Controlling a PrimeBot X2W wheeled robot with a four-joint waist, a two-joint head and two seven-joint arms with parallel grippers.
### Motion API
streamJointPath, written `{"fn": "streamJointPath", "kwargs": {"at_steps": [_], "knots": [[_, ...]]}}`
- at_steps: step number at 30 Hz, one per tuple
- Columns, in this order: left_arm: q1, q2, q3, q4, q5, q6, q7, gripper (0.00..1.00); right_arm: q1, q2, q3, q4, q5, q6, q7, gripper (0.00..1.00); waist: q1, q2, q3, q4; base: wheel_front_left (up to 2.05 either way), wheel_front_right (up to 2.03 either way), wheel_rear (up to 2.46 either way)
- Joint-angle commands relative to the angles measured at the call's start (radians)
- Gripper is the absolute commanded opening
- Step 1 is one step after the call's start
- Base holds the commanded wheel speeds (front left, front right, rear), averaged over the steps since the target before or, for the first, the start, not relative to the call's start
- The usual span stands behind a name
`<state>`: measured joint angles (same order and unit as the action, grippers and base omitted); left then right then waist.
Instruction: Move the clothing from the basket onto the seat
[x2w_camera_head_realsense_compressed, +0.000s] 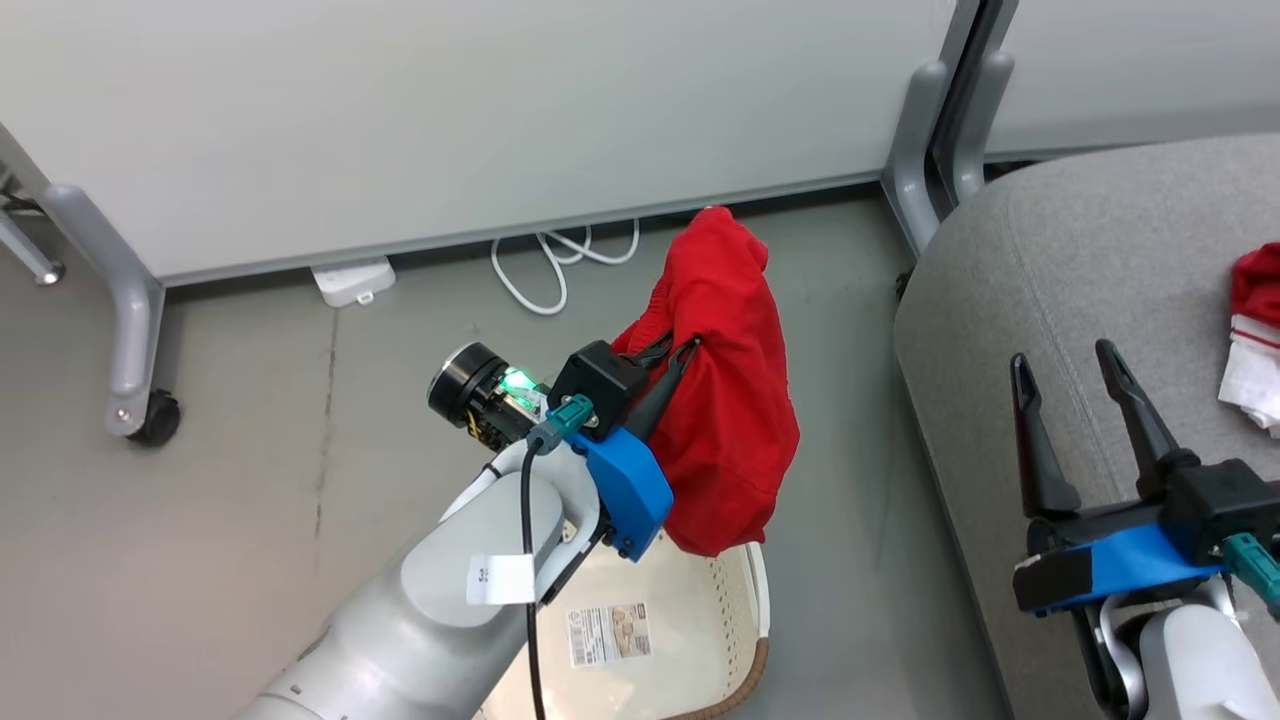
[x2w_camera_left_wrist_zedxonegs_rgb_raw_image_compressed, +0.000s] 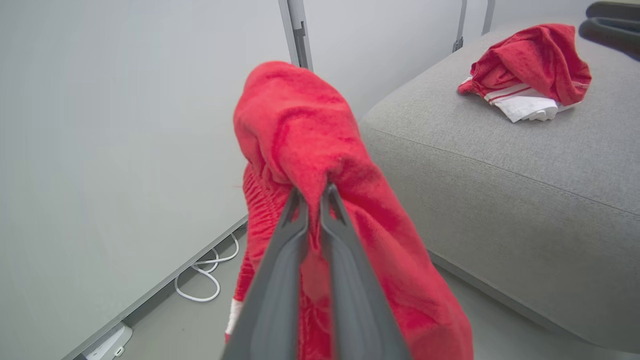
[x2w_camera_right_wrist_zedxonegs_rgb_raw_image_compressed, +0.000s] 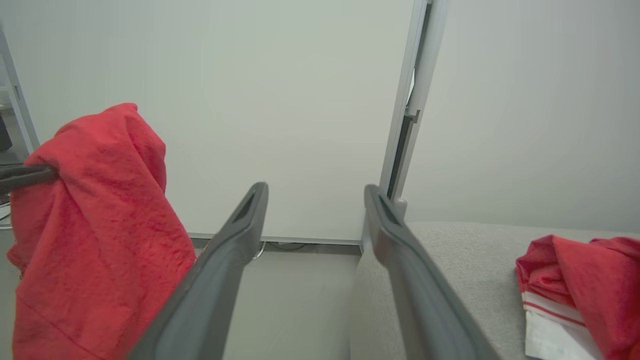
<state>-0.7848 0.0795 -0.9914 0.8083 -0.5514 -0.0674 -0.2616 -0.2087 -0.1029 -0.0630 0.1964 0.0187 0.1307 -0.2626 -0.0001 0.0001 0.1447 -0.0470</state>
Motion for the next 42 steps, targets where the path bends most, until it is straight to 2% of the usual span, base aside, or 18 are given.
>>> {"fn": "streamJointPath", "kwargs": {"at_steps": [1, 14, 26, 42], "knots": [[0.012, 0.005, 0.004, -0.003, 0.005, 0.003, -0.005, 0.0, 0.023, 0.001, 0.0, 0.002, -0.001, 0.0, -0.003, 1.0, 0.0001, -0.0001, -0.022, 0.005, 0.0, 0.0, 0.0], [0.049, -0.004, 0.035, -0.057, 0.005, 0.007, -0.005, 0.0, 0.096, 0.02, 0.021, 0.012, 0.008, 0.0, -0.003, 1.0, 0.0001, -0.0001, -0.125, 0.022, 0.0, 0.0, 0.0], [0.053, -0.006, 0.038, -0.073, 0.007, 0.008, -0.005, 0.0, 0.115, 0.027, 0.066, 0.0, 0.013, 0.0, -0.003, 1.0, 0.0001, -0.0001, -0.145, 0.032, 0.0, 0.0, 0.0], [0.025, -0.008, 0.032, -0.081, 0.018, 0.005, -0.005, 0.0, 0.015, 0.044, 0.278, -0.003, 0.039, 0.0, -0.003, 1.0, 0.0001, -0.0001, -0.107, 0.049, 0.0, 0.0, 0.0]]}}
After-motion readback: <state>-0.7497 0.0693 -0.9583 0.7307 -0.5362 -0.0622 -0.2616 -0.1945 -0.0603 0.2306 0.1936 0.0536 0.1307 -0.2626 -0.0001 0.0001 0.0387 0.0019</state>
